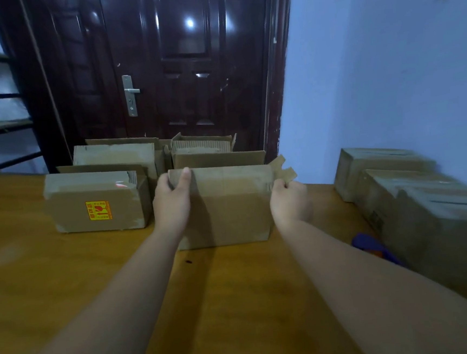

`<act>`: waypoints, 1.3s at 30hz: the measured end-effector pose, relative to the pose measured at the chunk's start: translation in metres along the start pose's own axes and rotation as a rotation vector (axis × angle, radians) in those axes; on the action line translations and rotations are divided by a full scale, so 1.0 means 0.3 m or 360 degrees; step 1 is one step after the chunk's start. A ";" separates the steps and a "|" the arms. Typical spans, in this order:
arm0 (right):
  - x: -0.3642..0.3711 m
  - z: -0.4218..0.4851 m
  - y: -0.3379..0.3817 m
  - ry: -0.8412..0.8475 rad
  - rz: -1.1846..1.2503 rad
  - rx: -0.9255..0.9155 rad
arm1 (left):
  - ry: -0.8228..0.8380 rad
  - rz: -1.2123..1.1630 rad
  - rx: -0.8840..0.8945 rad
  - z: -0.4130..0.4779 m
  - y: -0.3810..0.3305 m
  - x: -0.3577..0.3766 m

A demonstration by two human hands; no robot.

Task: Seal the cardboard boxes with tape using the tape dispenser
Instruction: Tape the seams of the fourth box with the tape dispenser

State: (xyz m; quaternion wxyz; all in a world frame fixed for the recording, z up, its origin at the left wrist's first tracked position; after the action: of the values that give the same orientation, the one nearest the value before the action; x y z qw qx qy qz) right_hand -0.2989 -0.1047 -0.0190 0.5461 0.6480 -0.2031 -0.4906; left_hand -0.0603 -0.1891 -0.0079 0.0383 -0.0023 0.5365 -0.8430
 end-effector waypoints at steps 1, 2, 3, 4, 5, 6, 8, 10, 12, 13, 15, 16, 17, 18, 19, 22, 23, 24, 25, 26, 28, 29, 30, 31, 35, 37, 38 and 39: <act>-0.031 -0.019 -0.013 -0.0007 0.0025 -0.0004 | 0.0006 -0.0083 -0.0015 -0.038 -0.020 -0.002; -0.060 -0.037 -0.026 -0.0007 0.0053 -0.0005 | -0.0006 -0.0168 -0.0046 -0.077 -0.042 -0.006; -0.088 -0.055 -0.038 0.0001 0.0094 0.0002 | -0.0021 -0.0239 -0.0076 -0.109 -0.056 -0.014; -0.114 -0.073 -0.052 0.0023 0.0141 0.0019 | -0.0018 -0.0288 -0.0114 -0.145 -0.067 -0.023; -0.139 -0.093 -0.063 0.0053 0.0190 0.0032 | 0.0011 -0.0301 -0.0134 -0.177 -0.073 -0.030; -0.160 -0.111 -0.072 0.0092 0.0240 0.0035 | 0.0067 -0.0273 -0.0094 -0.206 -0.084 -0.034; -0.195 -0.148 -0.088 0.0182 0.0287 0.0007 | 0.0220 -0.0127 0.0034 -0.266 -0.100 -0.040; -0.238 -0.179 -0.109 0.0218 0.0308 -0.0021 | 0.0309 -0.0035 0.0122 -0.326 -0.122 -0.053; -0.287 -0.222 -0.120 0.0265 0.0338 -0.0052 | 0.0366 -0.0038 0.0151 -0.372 -0.152 -0.064; -0.312 -0.251 -0.117 0.0297 0.0358 -0.0081 | 0.0398 -0.0050 0.0145 -0.393 -0.170 -0.070; -0.349 -0.312 -0.101 0.0397 0.0429 -0.0129 | 0.0433 -0.0098 0.0120 -0.430 -0.205 -0.087; -0.358 -0.336 -0.099 0.0446 0.0472 -0.0106 | 0.0431 -0.0131 0.0107 -0.443 -0.217 -0.097; -0.361 -0.349 -0.104 0.0488 0.0515 -0.0064 | 0.0428 -0.0168 0.0089 -0.458 -0.227 -0.106; -0.361 -0.359 -0.110 0.0525 0.0565 -0.0016 | 0.0430 -0.0203 0.0058 -0.473 -0.233 -0.115; -0.362 -0.364 -0.117 0.0545 0.0640 0.0032 | 0.0443 -0.0226 0.0032 -0.480 -0.234 -0.122; -0.374 -0.369 -0.138 0.0577 0.0838 0.0128 | 0.0603 -0.0348 0.0019 -0.496 -0.238 -0.115; -0.376 -0.364 -0.142 0.0597 0.0899 0.0147 | 0.0671 -0.0433 0.0005 -0.500 -0.233 -0.109; -0.378 -0.363 -0.145 0.0641 0.0957 0.0160 | 0.0762 -0.0499 0.0000 -0.507 -0.229 -0.102; -0.376 -0.359 -0.147 0.0702 0.1017 0.0179 | 0.0876 -0.0511 -0.0003 -0.517 -0.225 -0.093; -0.375 -0.355 -0.148 0.0750 0.1087 0.0207 | 0.0988 -0.0472 -0.0001 -0.520 -0.215 -0.085; -0.374 -0.347 -0.161 0.0831 0.1189 0.0285 | 0.1160 -0.0336 0.0025 -0.511 -0.185 -0.073; -0.371 -0.341 -0.165 0.0869 0.1209 0.0309 | 0.1217 -0.0270 0.0043 -0.504 -0.181 -0.072; -0.367 -0.338 -0.167 0.0909 0.1231 0.0322 | 0.1259 -0.0204 0.0062 -0.497 -0.177 -0.073; -0.362 -0.333 -0.170 0.0943 0.1236 0.0318 | 0.1313 -0.0151 0.0071 -0.490 -0.172 -0.071; -0.335 -0.321 -0.179 0.1027 0.1230 0.0302 | 0.1609 -0.0084 0.0072 -0.498 -0.175 -0.066; -0.314 -0.317 -0.186 0.1076 0.1143 0.0292 | 0.1679 0.0014 0.0104 -0.501 -0.185 -0.068; -0.309 -0.317 -0.182 0.1109 0.1077 0.0249 | 0.1699 0.0077 0.0146 -0.499 -0.189 -0.070; -0.305 -0.315 -0.179 0.1134 0.1007 0.0203 | 0.1730 0.0120 0.0188 -0.498 -0.192 -0.071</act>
State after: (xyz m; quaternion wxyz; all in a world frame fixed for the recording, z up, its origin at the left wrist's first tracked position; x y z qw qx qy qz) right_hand -0.2723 0.0338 -0.0372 0.6632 0.7144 -0.2203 -0.0342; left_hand -0.0494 -0.0284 -0.0185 -0.2144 0.4550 0.4303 -0.7495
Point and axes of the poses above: each hand's wrist, its own z-axis towards the middle knuckle, its own x-axis out of the palm, y = z × x, the point moved 8 cm from there along z, towards the middle knuckle, and after that the axes turned 9 degrees about x, right-handed, at the moved point
